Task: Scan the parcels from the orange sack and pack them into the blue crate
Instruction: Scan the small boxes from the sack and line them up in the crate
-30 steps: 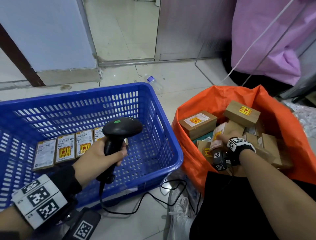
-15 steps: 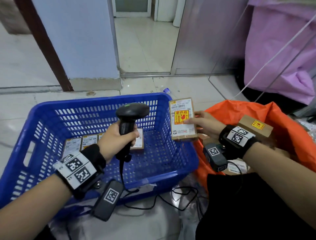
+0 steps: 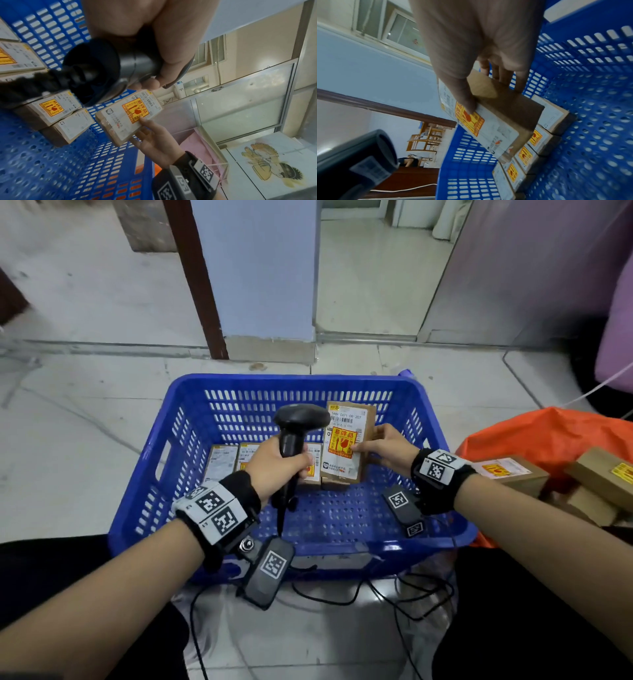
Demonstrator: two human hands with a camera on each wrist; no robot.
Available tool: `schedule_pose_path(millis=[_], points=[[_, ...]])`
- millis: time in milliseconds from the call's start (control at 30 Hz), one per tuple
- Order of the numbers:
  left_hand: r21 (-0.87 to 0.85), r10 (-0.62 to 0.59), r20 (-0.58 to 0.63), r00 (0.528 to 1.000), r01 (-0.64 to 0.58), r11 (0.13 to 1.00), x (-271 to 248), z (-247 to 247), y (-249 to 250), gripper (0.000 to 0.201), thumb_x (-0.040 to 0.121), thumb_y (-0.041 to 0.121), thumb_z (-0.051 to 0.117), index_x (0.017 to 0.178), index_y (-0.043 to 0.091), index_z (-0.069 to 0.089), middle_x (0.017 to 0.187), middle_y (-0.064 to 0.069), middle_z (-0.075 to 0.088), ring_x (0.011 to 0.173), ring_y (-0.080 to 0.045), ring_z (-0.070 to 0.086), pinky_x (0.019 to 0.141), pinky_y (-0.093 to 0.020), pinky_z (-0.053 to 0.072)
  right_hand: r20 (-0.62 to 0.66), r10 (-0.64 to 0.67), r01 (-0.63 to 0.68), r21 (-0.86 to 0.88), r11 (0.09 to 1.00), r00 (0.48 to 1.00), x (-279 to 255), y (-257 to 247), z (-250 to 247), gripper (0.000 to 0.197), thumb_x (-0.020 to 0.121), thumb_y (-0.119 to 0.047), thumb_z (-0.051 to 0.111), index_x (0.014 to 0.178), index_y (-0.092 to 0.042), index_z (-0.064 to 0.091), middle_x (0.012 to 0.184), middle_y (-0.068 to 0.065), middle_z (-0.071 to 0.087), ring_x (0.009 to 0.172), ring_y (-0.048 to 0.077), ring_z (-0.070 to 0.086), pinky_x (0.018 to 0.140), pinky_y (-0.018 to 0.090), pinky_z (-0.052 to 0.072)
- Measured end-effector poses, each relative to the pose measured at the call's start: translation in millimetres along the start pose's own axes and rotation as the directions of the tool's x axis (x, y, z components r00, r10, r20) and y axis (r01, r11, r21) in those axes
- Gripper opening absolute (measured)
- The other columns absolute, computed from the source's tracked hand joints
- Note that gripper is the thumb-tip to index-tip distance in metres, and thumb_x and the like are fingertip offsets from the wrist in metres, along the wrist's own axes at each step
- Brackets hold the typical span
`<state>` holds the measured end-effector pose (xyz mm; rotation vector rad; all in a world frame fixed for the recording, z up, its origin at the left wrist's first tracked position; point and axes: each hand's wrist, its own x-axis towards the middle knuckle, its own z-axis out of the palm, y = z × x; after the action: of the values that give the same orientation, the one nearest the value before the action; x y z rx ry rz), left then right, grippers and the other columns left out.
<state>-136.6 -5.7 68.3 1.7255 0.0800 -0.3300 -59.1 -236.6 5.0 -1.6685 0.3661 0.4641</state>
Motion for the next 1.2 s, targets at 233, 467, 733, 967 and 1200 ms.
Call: schedule_pose_path(millis=[233,467,733,967,1200], points=[[0.002,-0.042,0.023,0.999,0.042,0.999,-6.3,-7.8,-7.1,0.012,0.088,0.003,0.062,0.084,0.012,0.055,0.066,-0.004,0.054,0.055,-0.012,0.055,0.064,-0.028,0.049,-0.024,-0.001,-0.002,-0.115,0.993,1.000,10.6,19.1,9.3,0.070,0.068,-0.012,0.086,0.124,-0.006,0.045,0.121,0.010,0.063,0.111,0.026,0.063,0.098,0.051,0.050],[0.052,-0.054,0.065,0.996,0.051,0.997,-10.2,-5.1,-9.3,0.013,0.088,0.001,0.060,0.082,0.011,0.054,0.065,-0.005,0.054,0.048,-0.006,0.055,0.053,-0.018,0.047,-0.012,0.002,-0.003,-0.120,0.993,1.000,15.1,22.6,7.8,0.066,0.071,-0.012,0.084,0.123,-0.008,0.046,0.121,0.008,0.063,0.112,0.025,0.062,0.099,0.051,0.049],[0.072,-0.068,0.069,0.995,0.063,0.995,-9.6,-1.8,-8.3,0.010,0.088,0.003,0.061,0.085,0.010,0.055,0.066,-0.005,0.055,0.053,-0.010,0.056,0.056,-0.020,0.048,-0.007,-0.003,0.002,-0.129,0.992,1.000,21.9,28.9,4.0,0.066,0.072,-0.012,0.084,0.125,-0.007,0.044,0.121,0.008,0.063,0.112,0.023,0.062,0.099,0.048,0.050],[0.028,-0.065,0.062,0.996,0.063,0.998,-7.7,-2.5,-8.8,0.010,0.088,0.003,0.062,0.088,0.011,0.055,0.071,-0.005,0.055,0.057,-0.012,0.056,0.064,-0.027,0.050,-0.099,-0.030,0.012,-0.174,0.985,0.995,36.2,31.2,-7.7,0.067,0.070,-0.017,0.086,0.123,-0.006,0.046,0.118,0.007,0.065,0.108,0.024,0.065,0.092,0.045,0.055],[0.028,-0.088,0.029,0.996,0.087,0.996,-4.0,-11.4,-11.7,0.011,0.087,0.005,0.064,0.088,0.013,0.056,0.071,-0.005,0.056,0.060,-0.016,0.056,0.072,-0.035,0.049,-0.293,-0.060,-0.163,-0.676,0.719,0.954,48.5,31.6,-52.1,0.057,0.080,-0.037,0.077,0.122,-0.007,0.056,0.117,0.011,0.065,0.103,0.029,0.064,0.079,0.036,0.052]])
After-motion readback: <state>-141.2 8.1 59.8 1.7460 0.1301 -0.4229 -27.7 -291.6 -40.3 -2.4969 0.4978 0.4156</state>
